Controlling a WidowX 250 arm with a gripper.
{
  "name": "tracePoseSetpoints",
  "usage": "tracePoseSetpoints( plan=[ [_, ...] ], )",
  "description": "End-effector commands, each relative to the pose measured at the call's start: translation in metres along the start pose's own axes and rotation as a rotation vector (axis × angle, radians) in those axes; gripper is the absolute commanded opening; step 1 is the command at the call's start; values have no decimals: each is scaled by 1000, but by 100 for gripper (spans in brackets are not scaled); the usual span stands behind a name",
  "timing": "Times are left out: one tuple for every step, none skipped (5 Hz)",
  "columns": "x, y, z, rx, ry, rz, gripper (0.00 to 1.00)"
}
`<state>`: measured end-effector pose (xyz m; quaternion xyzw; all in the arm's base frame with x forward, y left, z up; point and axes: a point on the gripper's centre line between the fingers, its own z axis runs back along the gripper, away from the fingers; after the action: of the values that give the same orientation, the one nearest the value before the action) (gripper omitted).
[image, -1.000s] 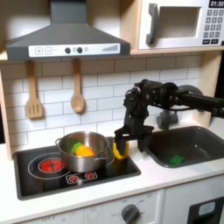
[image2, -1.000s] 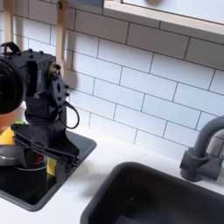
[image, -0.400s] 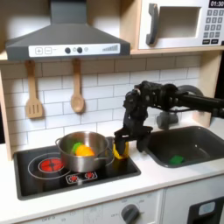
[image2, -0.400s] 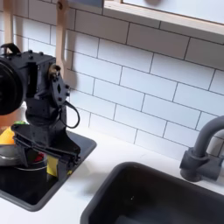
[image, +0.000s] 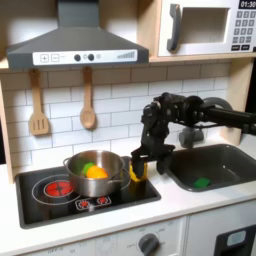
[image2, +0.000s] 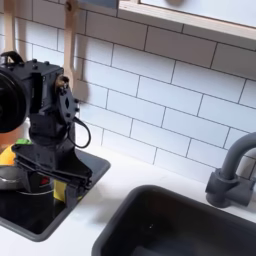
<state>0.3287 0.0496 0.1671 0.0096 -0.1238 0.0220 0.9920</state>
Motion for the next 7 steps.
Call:
tracePoseSetpoints(
  plan=[
    [6, 4, 4, 20, -45, -4, 100],
    [5, 0, 0, 1, -32, 0, 100],
    [5, 0, 0, 1, -34, 0, 100],
    [5, 0, 0, 1, -34, 0, 100],
    [5, 0, 0, 3, -34, -1, 100],
    [5, 0, 0, 3, -34, -1, 100],
    [5, 1, 0, 2, -34, 1, 100]
  ],
)
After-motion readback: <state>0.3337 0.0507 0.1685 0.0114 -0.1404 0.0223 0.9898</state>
